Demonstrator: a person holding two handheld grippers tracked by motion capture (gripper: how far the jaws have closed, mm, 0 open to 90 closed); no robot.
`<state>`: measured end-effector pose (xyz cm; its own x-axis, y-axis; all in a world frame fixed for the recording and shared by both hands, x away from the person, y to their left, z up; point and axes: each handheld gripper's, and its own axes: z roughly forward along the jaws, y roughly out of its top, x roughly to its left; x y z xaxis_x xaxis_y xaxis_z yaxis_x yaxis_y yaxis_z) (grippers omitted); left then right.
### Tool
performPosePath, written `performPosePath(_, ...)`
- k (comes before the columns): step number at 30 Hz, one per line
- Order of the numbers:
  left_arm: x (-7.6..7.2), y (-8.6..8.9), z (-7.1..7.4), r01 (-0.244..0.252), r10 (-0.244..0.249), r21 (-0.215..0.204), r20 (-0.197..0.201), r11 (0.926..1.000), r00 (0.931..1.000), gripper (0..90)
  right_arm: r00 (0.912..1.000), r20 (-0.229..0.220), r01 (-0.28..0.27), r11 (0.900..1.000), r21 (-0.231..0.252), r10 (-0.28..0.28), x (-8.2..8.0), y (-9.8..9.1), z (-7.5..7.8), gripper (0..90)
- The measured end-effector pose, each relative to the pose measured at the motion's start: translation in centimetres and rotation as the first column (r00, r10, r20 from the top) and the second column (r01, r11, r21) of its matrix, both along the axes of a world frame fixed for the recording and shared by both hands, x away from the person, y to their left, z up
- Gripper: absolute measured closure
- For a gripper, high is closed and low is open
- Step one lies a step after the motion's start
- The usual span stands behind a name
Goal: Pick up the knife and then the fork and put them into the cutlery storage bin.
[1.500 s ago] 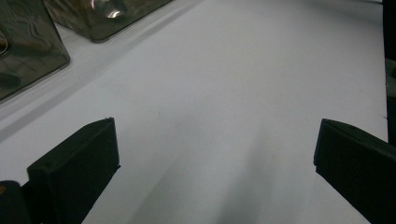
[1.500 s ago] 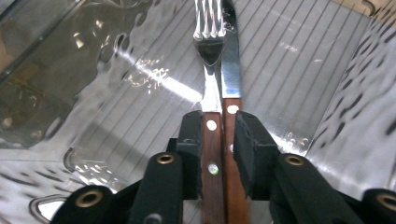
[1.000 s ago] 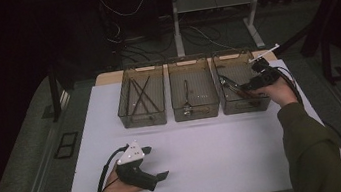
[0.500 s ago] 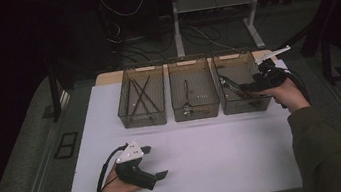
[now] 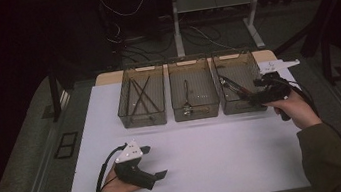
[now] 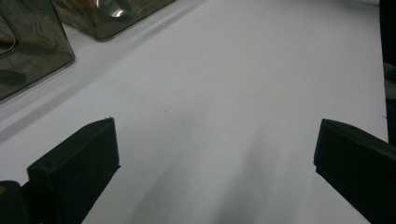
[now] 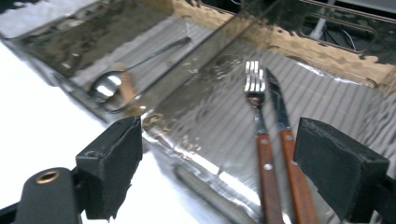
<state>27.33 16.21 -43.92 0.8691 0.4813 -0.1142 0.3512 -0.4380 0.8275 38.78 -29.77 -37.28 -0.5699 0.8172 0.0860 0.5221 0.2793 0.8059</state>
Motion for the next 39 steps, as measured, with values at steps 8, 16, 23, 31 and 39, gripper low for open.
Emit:
performPosePath(8, -0.1, 0.0, 0.0, 0.001, -0.001, 0.005, 0.001, 1.0000, 1.0000, 0.0, 0.9979, 0.039, -0.053, 0.9986, 0.001, 0.052, -3.1, 0.8, -0.6, 15.7)
performPosePath(16, -0.1, 0.0, 0.0, -0.006, 0.006, 0.010, 0.003, 0.9999, 1.0000, 0.0, 0.9935, 0.050, -0.102, 0.9947, -0.010, 0.102, -6.0, 0.9, -2.4, 15.7)
performPosePath(23, -0.2, 0.0, 0.1, -0.007, 0.007, 0.010, 0.005, 0.9999, 1.0000, 0.0, 0.9921, 0.040, -0.118, 0.9929, -0.006, 0.119, -7.7, 1.0, -3.8, 15.7)
performPosePath(31, -0.3, 0.1, 0.1, -0.007, 0.007, 0.007, 0.007, 0.9999, 0.9999, 0.0, 0.9912, 0.037, -0.128, 0.9918, 0.009, 0.127, -9.7, 1.2, -5.2, 15.7)
performPosePath(39, -0.3, 0.0, 0.1, -0.002, 0.002, 0.012, 0.010, 0.9999, 0.9999, 0.0, 0.9905, 0.025, -0.135, 0.9908, -0.006, 0.135, -11.7, 1.3, -6.2, 15.7)
